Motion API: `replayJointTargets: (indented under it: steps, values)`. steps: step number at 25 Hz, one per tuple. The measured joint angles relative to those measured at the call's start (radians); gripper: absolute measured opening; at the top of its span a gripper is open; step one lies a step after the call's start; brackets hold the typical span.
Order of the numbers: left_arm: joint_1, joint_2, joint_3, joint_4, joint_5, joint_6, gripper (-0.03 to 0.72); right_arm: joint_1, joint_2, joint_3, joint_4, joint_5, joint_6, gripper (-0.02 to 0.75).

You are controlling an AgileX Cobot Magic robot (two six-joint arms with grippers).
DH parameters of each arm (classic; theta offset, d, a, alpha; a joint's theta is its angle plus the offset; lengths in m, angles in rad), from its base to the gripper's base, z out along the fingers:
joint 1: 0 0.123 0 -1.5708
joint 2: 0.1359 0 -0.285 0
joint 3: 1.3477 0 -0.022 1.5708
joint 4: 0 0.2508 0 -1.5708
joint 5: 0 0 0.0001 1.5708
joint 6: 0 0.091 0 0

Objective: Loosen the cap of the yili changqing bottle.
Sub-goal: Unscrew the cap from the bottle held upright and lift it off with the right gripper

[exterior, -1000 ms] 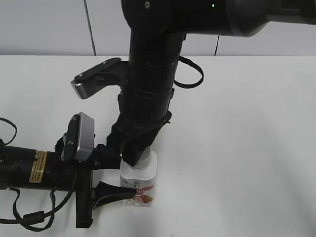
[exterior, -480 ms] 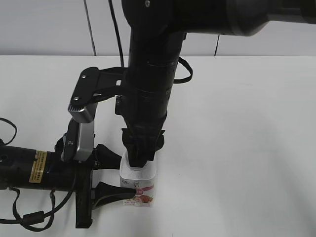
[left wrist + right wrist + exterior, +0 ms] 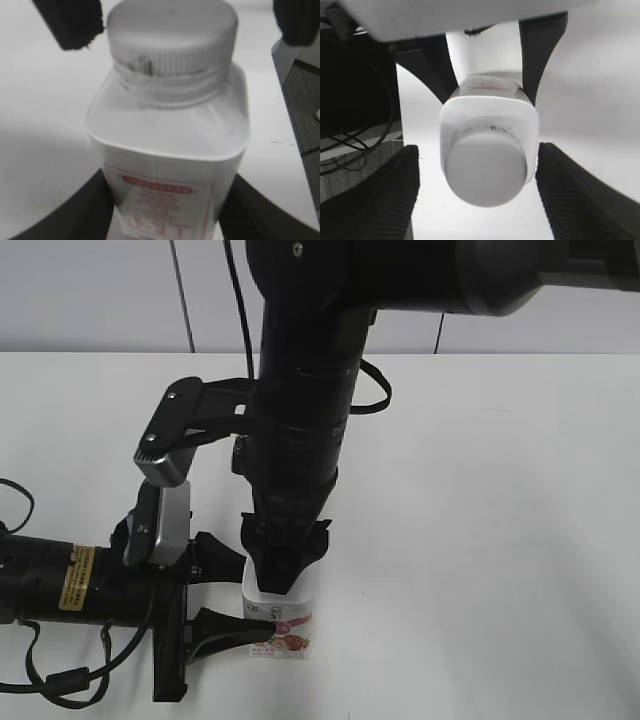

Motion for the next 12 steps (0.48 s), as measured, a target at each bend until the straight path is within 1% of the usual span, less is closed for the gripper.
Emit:
replayJointTargets:
  steps: [6, 12]
  values:
    - [0.000, 0.000, 0.000, 0.000, 0.000, 0.000, 0.388, 0.000, -0.003, 0.000, 0.004, 0.000, 0.143, 0.572]
    - [0.000, 0.000, 0.000, 0.000, 0.000, 0.000, 0.388, 0.000, -0.070, 0.000, -0.008, 0.002, 0.405, 0.572]
